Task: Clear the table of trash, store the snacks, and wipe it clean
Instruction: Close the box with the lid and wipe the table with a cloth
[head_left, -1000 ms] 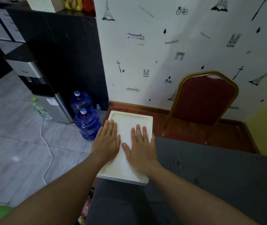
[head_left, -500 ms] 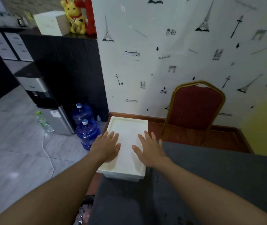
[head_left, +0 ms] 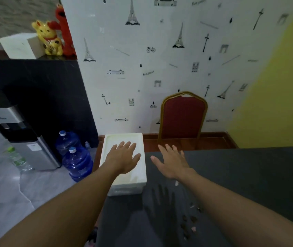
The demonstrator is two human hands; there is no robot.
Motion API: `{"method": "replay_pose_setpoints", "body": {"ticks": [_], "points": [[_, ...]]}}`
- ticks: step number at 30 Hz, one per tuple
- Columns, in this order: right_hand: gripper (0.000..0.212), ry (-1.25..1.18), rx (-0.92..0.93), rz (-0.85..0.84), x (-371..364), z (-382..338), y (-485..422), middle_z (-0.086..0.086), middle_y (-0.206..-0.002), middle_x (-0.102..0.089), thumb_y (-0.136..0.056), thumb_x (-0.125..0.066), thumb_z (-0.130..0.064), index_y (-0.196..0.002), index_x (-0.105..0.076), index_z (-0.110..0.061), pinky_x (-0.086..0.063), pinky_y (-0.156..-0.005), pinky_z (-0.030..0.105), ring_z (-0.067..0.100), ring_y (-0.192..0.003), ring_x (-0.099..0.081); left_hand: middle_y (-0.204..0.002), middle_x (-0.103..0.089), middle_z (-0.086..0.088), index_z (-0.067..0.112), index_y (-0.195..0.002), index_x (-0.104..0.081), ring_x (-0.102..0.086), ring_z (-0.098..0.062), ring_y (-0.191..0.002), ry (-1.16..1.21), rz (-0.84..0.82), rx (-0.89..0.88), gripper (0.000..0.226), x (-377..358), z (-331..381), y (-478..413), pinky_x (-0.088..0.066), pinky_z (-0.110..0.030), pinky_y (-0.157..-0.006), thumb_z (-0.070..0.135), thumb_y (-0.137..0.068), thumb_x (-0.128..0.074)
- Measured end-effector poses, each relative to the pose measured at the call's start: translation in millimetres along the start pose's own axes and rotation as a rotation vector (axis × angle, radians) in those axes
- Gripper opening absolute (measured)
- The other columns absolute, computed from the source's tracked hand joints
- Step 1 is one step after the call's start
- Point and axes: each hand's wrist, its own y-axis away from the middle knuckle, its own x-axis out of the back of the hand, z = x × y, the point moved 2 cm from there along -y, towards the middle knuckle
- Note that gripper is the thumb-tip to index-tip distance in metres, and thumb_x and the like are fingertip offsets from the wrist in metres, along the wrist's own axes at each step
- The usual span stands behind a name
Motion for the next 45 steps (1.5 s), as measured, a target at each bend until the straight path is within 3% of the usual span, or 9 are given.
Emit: {"method": "replay_pose_setpoints", "body": {"ticks": [18, 35, 45], "points": [[0.081, -0.087, -0.358, 0.103, 45, 136, 108, 0.003, -0.168, -0.008, -0.094, -0.021, -0.074, -0.16, -0.011, -0.028, -0.007, -0.122, 0.054, 0.029, -0.154, -0.002, -0.165, -0.012, -0.003, 0.023, -0.158, -0.01, -0.01, -0.025, -0.152, -0.022, -0.008, -0.428, 0.069, 20, 180, -16, -0.009, -0.046, -0.123, 0.059, -0.099, -0.018], [0.077, -0.074, -0.408, 0.132, 94, 326, 150, 0.003, -0.167, -0.013, -0.096, -0.023, -0.071, -0.16, -0.012, -0.028, -0.01, -0.122, 0.052, 0.028, -0.153, -0.007, -0.165, -0.01, -0.004, 0.021, -0.158, -0.007, -0.009, -0.025, -0.152, -0.011, -0.014, -0.484, 0.067, 16, 388, -46, -0.008, -0.045, -0.123, 0.055, -0.101, -0.019], [0.077, -0.089, -0.439, 0.148, 113, 412, 161, 0.003, -0.167, -0.013, -0.096, -0.021, -0.071, -0.159, -0.013, -0.028, -0.011, -0.122, 0.052, 0.029, -0.153, -0.008, -0.165, -0.007, -0.003, 0.021, -0.158, -0.007, -0.006, -0.023, -0.152, -0.042, 0.005, -0.505, 0.066, 14, 466, -63, -0.006, -0.044, -0.123, 0.054, -0.102, -0.018]]}}
